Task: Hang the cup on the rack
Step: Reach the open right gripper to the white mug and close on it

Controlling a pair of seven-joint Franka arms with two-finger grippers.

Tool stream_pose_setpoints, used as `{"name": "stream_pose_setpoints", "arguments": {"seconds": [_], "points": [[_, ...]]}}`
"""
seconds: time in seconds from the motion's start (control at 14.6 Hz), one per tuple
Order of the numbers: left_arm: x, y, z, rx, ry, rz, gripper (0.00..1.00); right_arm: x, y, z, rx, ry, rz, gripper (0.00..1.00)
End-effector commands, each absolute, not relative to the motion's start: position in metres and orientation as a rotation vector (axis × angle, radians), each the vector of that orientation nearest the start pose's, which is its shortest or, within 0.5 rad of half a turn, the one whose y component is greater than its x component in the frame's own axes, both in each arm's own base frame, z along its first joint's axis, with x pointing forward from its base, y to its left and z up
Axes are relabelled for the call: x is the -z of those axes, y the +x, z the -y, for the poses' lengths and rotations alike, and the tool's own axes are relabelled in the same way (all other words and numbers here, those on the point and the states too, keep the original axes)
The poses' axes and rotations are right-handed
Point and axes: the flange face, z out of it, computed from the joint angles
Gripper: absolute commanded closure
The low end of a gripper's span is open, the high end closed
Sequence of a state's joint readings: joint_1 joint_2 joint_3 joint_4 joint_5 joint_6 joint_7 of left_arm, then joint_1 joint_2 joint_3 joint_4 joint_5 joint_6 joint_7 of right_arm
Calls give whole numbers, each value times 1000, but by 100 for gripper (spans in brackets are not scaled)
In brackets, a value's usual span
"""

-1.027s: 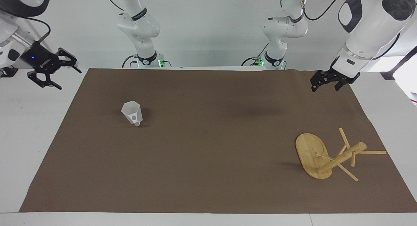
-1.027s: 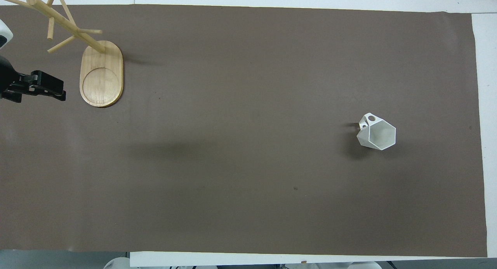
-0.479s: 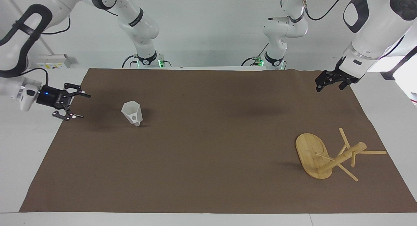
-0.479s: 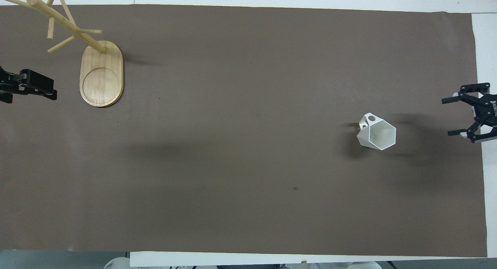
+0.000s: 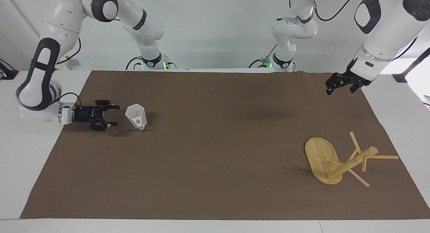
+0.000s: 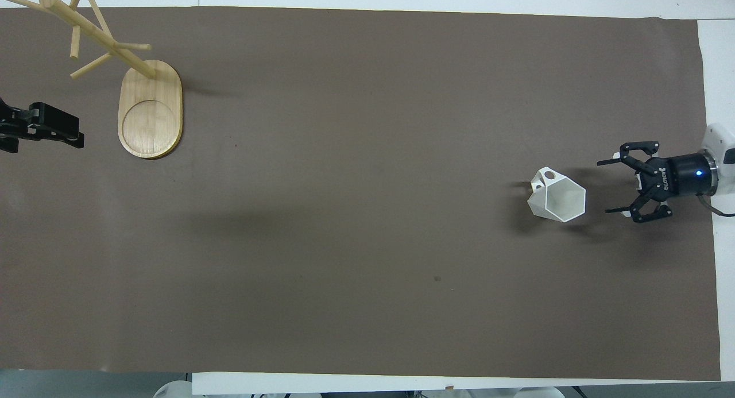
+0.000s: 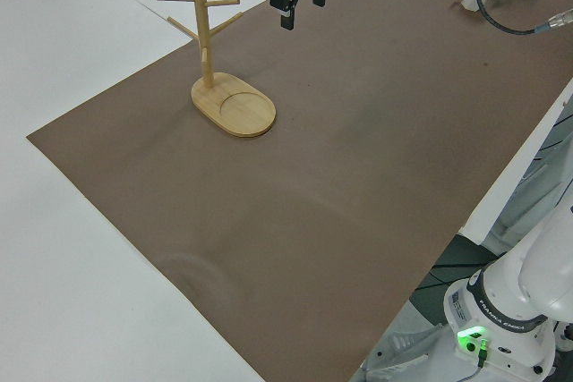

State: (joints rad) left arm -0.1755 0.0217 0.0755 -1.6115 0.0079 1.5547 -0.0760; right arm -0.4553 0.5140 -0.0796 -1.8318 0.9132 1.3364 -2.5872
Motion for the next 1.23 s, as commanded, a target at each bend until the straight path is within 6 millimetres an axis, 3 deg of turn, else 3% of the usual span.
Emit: {"name": "stream_pose_setpoints", "arguments": {"seconds": [0.0,0.14,0.21,0.34,0.55,0.68,1.16], "points": [[-596,550,54,-116,-3126,-24,0,-245,516,187,1069,-1237,1537,0],[-596,550,54,-116,-3126,-24,0,-209,515,183,1106,-1236,1445,0],[-596,550,54,-116,-3126,-24,0,-203,515,181,1107,-1236,1435,0],[-596,550,54,-116,-3126,-24,0,-202,517,177,1116,-1227,1447,0],[-596,550,54,-116,-3126,-24,0,-199,521,155,1160,-1164,1485,0],[-596,550,54,-116,-3126,-24,0,-196,520,155,1163,-1169,1490,0],[-596,550,54,-116,-3126,-24,0,-181,498,139,1171,-1127,1479,0]]}}
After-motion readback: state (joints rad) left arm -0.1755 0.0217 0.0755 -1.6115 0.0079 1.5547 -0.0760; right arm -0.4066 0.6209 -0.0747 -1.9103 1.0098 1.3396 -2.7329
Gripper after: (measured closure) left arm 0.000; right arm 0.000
